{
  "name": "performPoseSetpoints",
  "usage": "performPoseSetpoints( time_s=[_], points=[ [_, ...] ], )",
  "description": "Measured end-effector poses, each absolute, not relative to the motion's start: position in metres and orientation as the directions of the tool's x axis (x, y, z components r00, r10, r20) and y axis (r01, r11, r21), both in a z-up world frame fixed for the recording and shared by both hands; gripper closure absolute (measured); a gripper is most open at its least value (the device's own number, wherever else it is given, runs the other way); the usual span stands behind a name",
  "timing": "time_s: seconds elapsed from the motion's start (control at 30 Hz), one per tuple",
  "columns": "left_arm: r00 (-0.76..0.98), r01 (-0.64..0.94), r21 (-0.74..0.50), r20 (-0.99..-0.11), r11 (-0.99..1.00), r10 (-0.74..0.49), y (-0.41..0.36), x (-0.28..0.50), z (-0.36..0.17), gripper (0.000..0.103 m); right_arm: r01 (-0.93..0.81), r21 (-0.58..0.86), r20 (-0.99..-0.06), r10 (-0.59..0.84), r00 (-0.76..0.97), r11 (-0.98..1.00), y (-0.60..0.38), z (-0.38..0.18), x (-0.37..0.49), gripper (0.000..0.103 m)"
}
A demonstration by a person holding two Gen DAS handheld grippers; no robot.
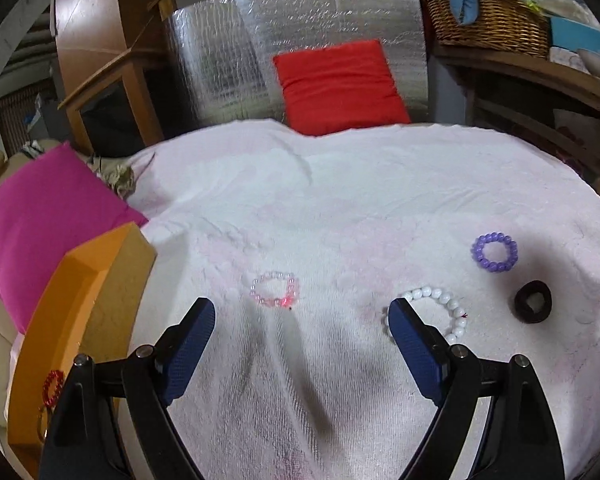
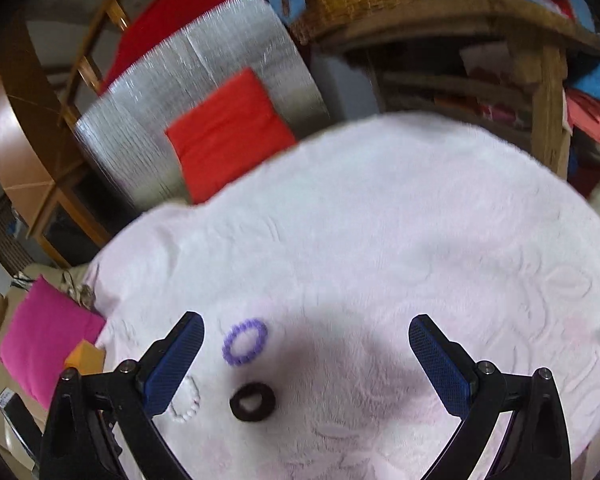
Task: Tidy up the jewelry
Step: 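Move both tools back over the white pearl bracelet and black hair tie, then grasp the white pearl bracelet with the left gripper while the right grasps the black hair tie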
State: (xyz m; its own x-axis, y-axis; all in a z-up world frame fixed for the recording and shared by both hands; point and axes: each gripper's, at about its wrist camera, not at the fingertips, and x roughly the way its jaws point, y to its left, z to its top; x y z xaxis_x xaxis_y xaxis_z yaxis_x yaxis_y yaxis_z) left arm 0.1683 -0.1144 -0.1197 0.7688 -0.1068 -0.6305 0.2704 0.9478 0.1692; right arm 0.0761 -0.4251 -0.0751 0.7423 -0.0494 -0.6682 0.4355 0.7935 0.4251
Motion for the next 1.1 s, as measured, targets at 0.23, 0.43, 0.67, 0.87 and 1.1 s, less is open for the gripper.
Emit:
performPoseSetpoints(
  time_s=[0.23,0.43,0.67,0.87,1.1],
  points=[
    [0.763,0.255,0.169,-0.64,0.952,-0.091,-0.114,0.172,-0.122,0.014,0.409,0.382,-0.722,-0.009,0.692,0.829,-0.405,-0.086,0.09,0.0],
    [0.766,0.26,0.185,-0.637,0.948,-0.086,-0.116,0.172,-0.121,0.014,0.359,0.395,-0.74,0.061,0.67,0.846,-0.388,-0.094,0.097,0.006],
    [0.761,0.261,0.187,-0.644,0.947,-0.083,-0.121,0.173,-0.123,0.014,0.345,0.384,-0.762,0.083,0.642,0.857,-0.387,-0.102,0.103,0.025],
    [0.75,0.269,0.197,-0.657,0.943,-0.076,-0.131,0.175,-0.129,0.014,0.352,0.384,-0.769,0.084,0.634,0.854,-0.392,-0.107,0.103,0.026],
    [0.74,0.279,0.212,-0.669,0.937,-0.07,-0.143,0.177,-0.135,0.014,0.361,0.391,-0.777,0.094,0.622,0.847,-0.402,-0.114,0.103,0.026]
  ],
)
